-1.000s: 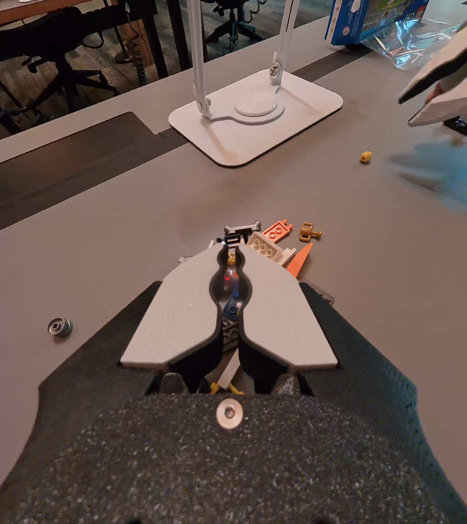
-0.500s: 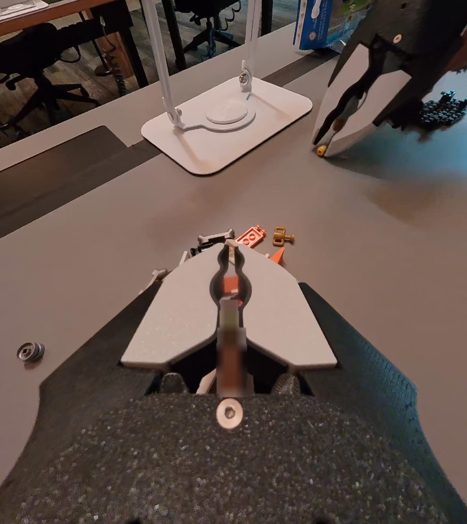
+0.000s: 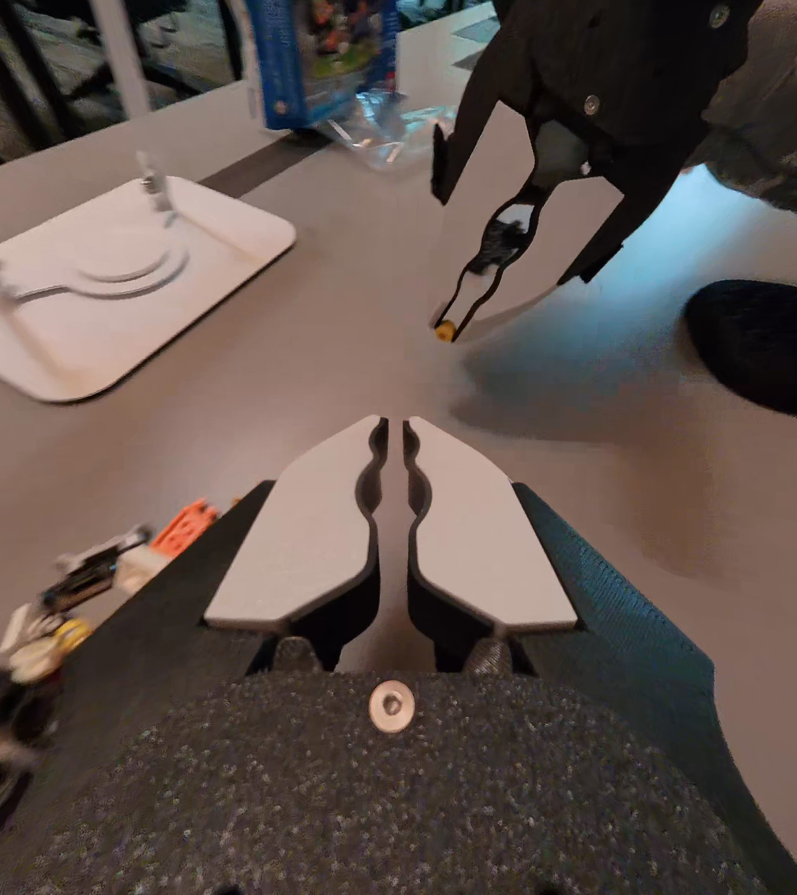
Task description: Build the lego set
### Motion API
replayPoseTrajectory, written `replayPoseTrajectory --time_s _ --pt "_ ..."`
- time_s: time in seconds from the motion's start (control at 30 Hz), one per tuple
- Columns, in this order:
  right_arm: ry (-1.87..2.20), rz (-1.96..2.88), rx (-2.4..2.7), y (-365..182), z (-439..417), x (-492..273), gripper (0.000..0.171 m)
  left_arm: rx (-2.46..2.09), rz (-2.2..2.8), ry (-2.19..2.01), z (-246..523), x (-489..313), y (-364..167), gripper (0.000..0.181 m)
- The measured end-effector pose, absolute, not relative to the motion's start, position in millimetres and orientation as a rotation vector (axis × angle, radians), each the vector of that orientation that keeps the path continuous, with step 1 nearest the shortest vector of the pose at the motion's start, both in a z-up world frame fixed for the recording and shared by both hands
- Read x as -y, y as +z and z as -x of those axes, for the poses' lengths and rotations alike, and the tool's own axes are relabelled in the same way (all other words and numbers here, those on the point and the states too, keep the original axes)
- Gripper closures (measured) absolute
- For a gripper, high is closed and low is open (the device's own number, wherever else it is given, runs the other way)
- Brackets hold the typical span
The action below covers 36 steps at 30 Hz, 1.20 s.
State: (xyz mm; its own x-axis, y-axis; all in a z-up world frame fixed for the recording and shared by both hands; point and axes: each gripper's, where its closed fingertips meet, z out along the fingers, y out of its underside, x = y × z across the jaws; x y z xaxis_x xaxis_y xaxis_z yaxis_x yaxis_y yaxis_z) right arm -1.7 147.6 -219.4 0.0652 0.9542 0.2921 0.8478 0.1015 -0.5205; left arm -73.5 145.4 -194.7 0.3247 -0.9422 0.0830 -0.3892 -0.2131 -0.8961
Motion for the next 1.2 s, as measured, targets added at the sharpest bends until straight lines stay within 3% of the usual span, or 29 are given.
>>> replayPoseTrajectory --time_s 0.3,0.7,1.2 --pt "0.203 1.575 1.679 -183.8 24.8 -108.7 0.161 -1.152 1.812 -1.209 28.9 -113.0 -177.2 0.161" --pt "0.28 1.44 1.424 -144.1 18.0 -82.5 0.161 -0.933 1.815 -1.793 5.5 -78.2 -140.8 0.168" --pt "0.427 1.421 1.355 -149.0 12.3 -73.5 0.161 -0.84 1.793 -1.98 0.4 -70.4 -147.0 0.172"
